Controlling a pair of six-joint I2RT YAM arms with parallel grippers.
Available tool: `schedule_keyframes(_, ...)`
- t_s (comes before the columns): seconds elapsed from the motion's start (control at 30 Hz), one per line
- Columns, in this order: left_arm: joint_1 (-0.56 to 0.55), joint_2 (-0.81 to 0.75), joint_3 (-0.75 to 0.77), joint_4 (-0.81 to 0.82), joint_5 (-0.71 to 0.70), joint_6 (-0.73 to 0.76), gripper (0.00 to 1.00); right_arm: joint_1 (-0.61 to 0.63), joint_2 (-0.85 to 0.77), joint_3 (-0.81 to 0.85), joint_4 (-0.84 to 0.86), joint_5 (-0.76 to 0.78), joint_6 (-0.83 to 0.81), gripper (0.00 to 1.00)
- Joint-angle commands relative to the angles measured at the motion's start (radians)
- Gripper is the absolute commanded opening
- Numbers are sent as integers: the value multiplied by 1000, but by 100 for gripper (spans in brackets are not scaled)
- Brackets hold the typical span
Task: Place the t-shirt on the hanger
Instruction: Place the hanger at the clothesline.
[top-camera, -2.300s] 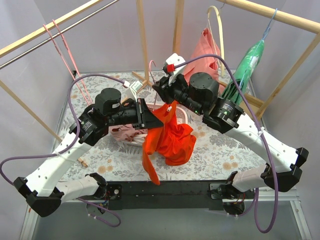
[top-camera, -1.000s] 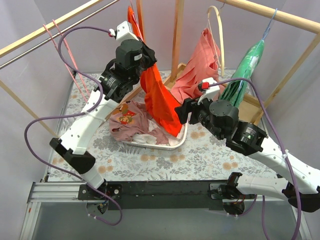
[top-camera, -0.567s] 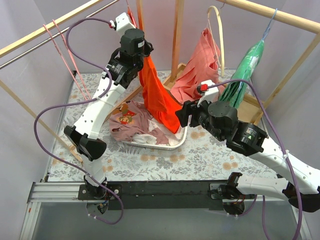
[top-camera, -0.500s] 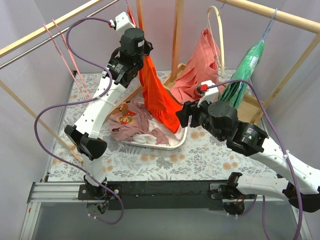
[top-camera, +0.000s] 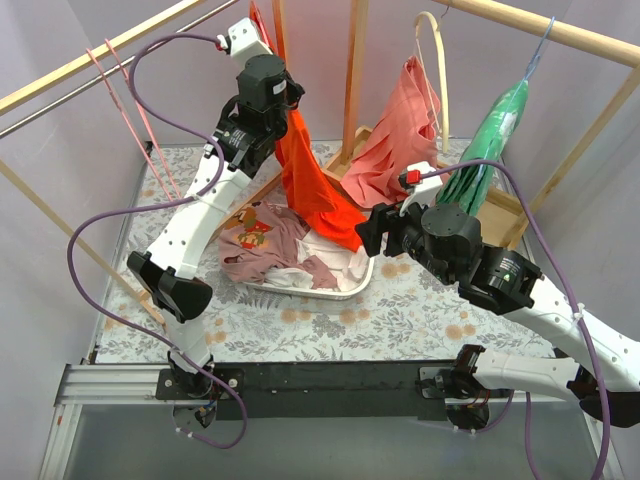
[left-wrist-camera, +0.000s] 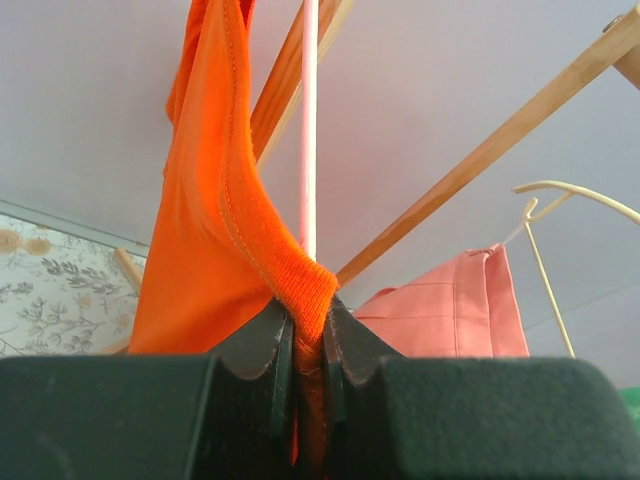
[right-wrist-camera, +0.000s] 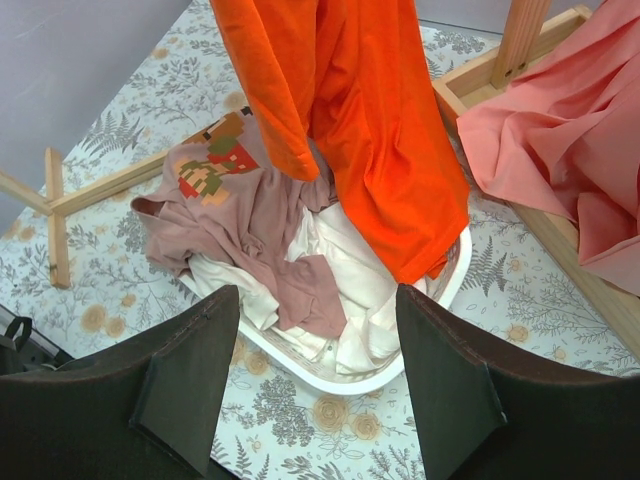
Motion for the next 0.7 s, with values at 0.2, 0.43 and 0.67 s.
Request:
schedule_keyframes(0.2, 59, -28, 46, 77, -6, -4, 0, 5, -7, 8, 13, 3, 8, 72)
schedule_keyframes(0.43, 91, -6, 47, 65, 40, -34, 0, 6, -12, 2, 2, 1, 17, 71)
schedule_keyframes(0.67, 94, -8, -36, 22, 91, -90, 0, 6, -18, -13, 2, 1, 27, 72)
